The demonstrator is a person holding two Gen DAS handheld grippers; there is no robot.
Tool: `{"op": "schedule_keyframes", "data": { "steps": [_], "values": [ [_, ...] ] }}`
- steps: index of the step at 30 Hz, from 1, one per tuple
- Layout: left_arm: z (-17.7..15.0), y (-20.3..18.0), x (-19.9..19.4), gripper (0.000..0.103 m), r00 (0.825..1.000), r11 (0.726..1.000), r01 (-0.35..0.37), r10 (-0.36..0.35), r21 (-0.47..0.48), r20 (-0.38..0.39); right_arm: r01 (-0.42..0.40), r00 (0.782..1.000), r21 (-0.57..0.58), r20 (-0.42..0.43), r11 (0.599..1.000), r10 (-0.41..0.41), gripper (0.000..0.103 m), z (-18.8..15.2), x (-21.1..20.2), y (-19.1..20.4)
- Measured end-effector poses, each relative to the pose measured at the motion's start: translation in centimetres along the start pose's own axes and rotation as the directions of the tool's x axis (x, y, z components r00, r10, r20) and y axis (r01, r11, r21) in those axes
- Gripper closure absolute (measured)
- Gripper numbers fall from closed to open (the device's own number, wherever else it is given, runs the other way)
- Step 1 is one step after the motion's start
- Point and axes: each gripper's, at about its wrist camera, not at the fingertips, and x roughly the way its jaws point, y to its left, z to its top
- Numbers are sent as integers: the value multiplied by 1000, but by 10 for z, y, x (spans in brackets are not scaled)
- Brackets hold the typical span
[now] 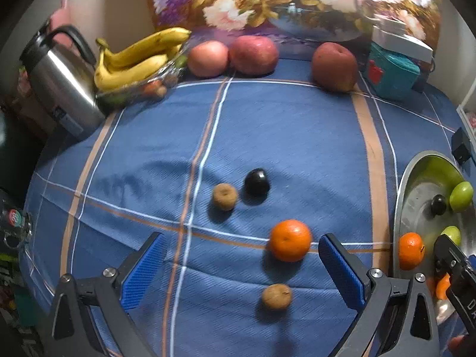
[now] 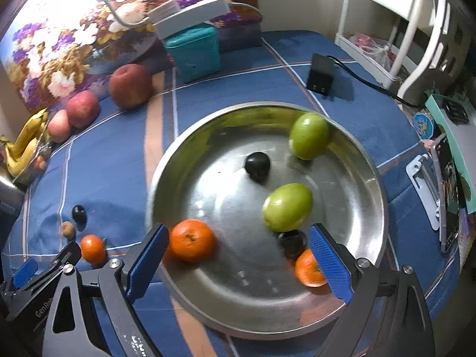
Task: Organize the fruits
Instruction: 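Withdraw both tools from the pan back toward the remaining fruit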
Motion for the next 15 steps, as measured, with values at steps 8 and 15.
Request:
{"op": "schedule_keyframes", "data": {
  "steps": [8, 15],
  "values": [
    [0, 49, 3, 0, 998, 996, 43, -46, -81, -38, -62, 998, -71, 3, 996, 62, 8, -7, -11, 39],
    [-2, 76, 2, 0, 998, 992, 51, -55, -115, -38, -97, 995, -140, -14, 985, 96, 8, -14, -16, 78]
  ]
}}
